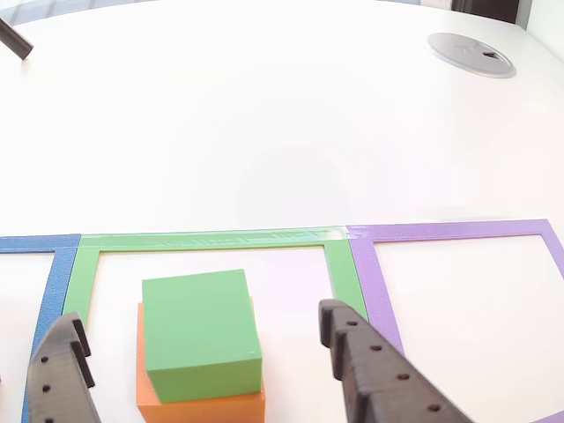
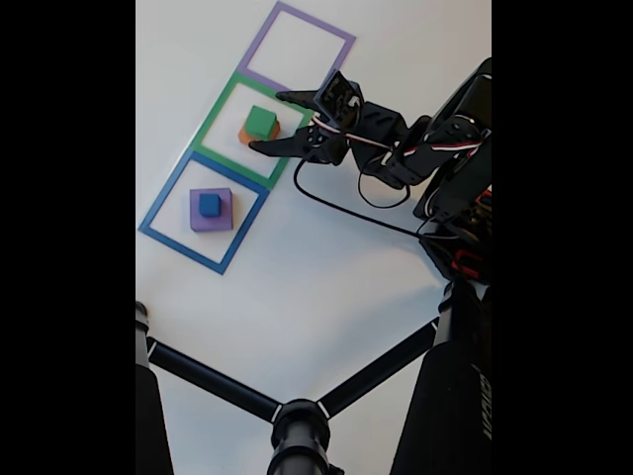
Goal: Tower of hanoi
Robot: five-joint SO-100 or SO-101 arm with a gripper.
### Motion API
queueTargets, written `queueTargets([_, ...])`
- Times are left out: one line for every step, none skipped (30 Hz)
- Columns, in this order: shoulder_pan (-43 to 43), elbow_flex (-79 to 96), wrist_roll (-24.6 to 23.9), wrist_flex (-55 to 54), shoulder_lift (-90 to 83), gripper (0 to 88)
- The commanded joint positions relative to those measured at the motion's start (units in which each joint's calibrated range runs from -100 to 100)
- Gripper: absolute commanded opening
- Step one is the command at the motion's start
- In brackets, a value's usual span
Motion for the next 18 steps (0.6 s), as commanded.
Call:
queueTargets([-0.4,-2.7,0.5,-3.6,2.7,29.8])
queueTargets([-0.4,-3.0,0.5,-3.9,3.5,29.8])
queueTargets([-0.4,-3.5,0.5,-4.4,4.5,29.7])
queueTargets([-0.4,-3.8,0.5,-4.7,5.2,29.7])
queueTargets([-0.5,-4.3,0.5,-5.1,5.9,29.5])
queueTargets([-0.6,-4.7,0.5,-5.5,6.6,29.4])
queueTargets([-0.7,-5.0,0.5,-5.9,7.3,29.3])
queueTargets([-0.8,-5.4,0.5,-6.0,7.9,29.2])
queueTargets([-0.9,-5.7,0.5,-6.3,8.4,29.0])
queueTargets([-1.0,-6.0,0.5,-6.4,9.0,28.8])
queueTargets([-1.0,-6.2,0.5,-6.4,9.4,28.6])
queueTargets([-1.2,-6.6,0.5,-6.4,9.9,28.4])
queueTargets([-1.4,-6.8,0.5,-6.4,10.1,28.0])
queueTargets([-1.6,-6.8,0.5,-6.5,10.5,27.7])
queueTargets([-1.8,-6.9,0.5,-6.5,10.6,27.3])
queueTargets([-2.0,-6.9,0.5,-6.5,10.7,26.7])
queueTargets([-2.3,-6.9,0.5,-6.5,10.8,26.2])
queueTargets([-2.6,-6.8,0.5,-6.5,10.8,25.7])
